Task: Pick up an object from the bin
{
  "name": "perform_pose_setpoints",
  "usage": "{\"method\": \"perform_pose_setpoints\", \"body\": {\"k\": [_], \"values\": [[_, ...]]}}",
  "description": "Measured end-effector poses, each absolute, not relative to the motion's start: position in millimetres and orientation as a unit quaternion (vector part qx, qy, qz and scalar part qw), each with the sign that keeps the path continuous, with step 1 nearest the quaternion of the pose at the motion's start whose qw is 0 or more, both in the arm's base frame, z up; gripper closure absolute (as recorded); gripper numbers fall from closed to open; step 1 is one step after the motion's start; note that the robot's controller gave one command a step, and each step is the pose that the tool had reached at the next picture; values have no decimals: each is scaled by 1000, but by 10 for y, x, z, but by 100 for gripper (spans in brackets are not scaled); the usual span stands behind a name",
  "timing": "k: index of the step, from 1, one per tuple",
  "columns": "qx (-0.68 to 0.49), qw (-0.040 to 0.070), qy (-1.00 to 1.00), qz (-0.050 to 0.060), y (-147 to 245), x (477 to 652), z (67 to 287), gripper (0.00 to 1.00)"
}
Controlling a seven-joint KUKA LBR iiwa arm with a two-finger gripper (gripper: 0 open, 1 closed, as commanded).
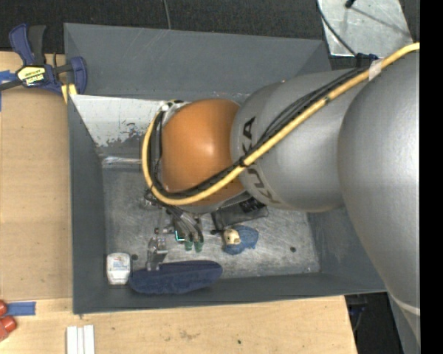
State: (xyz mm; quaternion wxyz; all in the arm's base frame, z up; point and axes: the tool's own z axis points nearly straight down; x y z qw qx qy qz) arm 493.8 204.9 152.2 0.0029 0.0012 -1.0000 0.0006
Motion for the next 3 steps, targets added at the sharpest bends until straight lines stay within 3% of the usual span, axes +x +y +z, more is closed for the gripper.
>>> {"method": "perform_pose_setpoints", "body": {"k": [1, 2, 3], "values": [[100, -3, -995, 0, 1353, 5012, 997, 0], [22, -5, -1000, -2, 1671, 4859, 1932, 0], [25, 2, -1000, 2, 711, 4891, 1217, 0]]}}
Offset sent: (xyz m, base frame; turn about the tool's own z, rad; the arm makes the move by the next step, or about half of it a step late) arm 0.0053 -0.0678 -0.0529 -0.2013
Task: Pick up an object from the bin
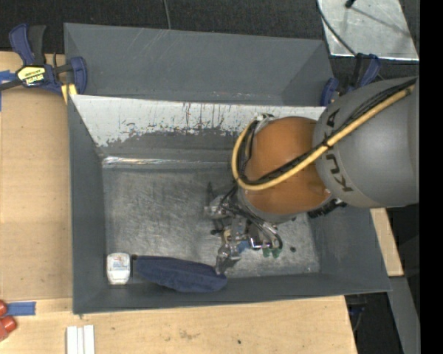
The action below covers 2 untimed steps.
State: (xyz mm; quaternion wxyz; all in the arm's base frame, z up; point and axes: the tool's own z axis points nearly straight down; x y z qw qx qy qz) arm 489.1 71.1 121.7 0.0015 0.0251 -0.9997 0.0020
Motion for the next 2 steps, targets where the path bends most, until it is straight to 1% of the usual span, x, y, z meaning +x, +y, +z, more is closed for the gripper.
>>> {"method": "perform_pose_setpoints", "body": {"k": [1, 2], "values": [[97, -2, -995, 1, 150, 5269, 935, 0], [98, -2, -995, 0, 171, 5269, 940, 100]]}}
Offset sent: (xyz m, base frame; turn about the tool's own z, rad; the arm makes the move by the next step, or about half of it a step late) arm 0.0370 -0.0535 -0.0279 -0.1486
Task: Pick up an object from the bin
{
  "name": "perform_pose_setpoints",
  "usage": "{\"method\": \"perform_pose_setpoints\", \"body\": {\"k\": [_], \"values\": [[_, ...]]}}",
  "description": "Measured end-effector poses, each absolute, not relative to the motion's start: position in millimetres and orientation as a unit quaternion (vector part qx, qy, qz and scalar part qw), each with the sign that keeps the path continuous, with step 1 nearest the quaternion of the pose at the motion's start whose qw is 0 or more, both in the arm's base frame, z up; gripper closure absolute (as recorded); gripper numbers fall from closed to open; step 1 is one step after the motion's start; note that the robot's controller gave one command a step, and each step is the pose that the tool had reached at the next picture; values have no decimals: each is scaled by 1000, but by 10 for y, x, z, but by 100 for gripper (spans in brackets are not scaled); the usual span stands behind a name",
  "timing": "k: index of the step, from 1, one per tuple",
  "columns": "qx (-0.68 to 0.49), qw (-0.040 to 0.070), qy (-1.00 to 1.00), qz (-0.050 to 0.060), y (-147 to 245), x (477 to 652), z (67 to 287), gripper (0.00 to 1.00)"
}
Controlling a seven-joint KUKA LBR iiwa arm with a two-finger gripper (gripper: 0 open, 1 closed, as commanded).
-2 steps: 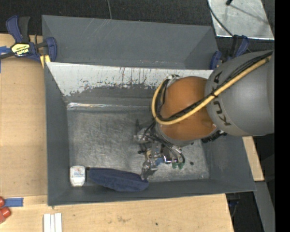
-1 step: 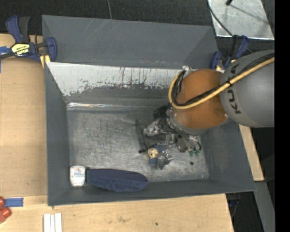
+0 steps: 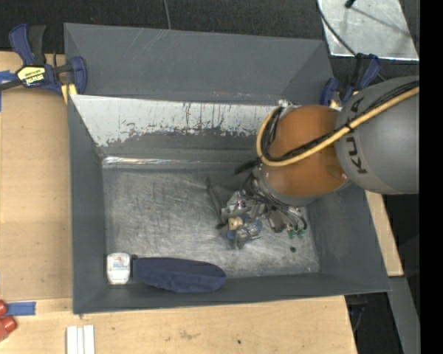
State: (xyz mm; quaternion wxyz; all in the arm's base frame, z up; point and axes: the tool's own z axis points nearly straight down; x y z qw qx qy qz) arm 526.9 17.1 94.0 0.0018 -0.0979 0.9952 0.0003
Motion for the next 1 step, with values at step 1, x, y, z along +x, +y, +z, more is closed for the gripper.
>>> {"method": "perform_pose_setpoints", "body": {"k": [1], "values": [[-159, 6, 987, -1, 154, 5614, 2657, 100]]}}
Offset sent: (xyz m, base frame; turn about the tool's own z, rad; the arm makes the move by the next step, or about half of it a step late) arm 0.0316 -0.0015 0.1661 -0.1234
